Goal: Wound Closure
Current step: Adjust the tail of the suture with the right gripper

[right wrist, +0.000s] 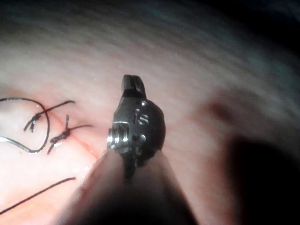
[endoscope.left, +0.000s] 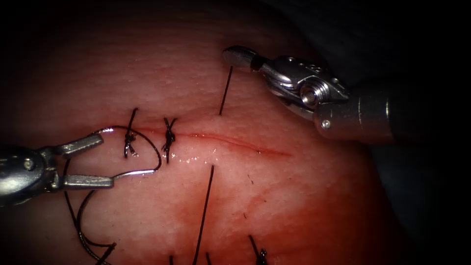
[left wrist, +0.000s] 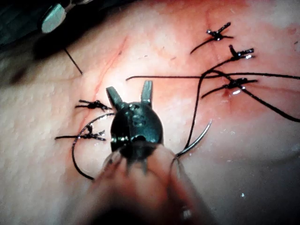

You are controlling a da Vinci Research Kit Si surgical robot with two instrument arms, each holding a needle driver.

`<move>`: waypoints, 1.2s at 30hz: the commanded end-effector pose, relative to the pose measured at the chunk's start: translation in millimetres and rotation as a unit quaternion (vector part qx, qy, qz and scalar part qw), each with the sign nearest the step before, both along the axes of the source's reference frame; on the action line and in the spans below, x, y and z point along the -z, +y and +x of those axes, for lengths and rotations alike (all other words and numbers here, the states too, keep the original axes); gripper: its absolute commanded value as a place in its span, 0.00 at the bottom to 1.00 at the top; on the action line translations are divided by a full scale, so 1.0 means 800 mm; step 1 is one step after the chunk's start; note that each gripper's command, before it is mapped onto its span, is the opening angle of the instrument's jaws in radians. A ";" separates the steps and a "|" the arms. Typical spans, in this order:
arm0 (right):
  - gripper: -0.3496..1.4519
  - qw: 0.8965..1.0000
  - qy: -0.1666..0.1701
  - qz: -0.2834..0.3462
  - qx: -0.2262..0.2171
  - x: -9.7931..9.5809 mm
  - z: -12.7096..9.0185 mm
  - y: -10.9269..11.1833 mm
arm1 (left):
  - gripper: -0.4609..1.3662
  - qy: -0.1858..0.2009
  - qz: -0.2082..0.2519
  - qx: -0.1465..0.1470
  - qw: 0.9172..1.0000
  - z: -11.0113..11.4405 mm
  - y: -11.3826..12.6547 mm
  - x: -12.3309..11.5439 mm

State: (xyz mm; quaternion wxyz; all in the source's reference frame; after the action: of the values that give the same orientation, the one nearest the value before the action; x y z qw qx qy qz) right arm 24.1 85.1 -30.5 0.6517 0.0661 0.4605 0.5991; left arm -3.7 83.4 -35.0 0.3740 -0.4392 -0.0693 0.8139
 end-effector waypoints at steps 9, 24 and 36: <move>0.00 1.000 -0.001 -0.001 -0.001 0.0000 -0.0001 -0.0004 | 0.43 -0.002 0.001 -0.001 1.000 -0.0001 0.0000 0.0000; 0.00 1.000 0.000 -0.002 0.000 0.0004 -0.0001 -0.0013 | 0.45 -0.001 0.001 -0.001 1.000 -0.0002 -0.0002 0.0002; 0.00 1.000 -0.002 -0.004 0.001 0.0004 0.0000 -0.0012 | 0.45 -0.001 0.003 0.001 1.000 -0.0005 -0.0005 0.0004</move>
State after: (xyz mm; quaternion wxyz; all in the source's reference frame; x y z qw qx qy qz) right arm 24.0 84.2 -30.9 0.6534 0.0644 0.4628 0.5956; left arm -4.1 82.9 -35.3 0.3755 -0.4398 -0.0715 0.8127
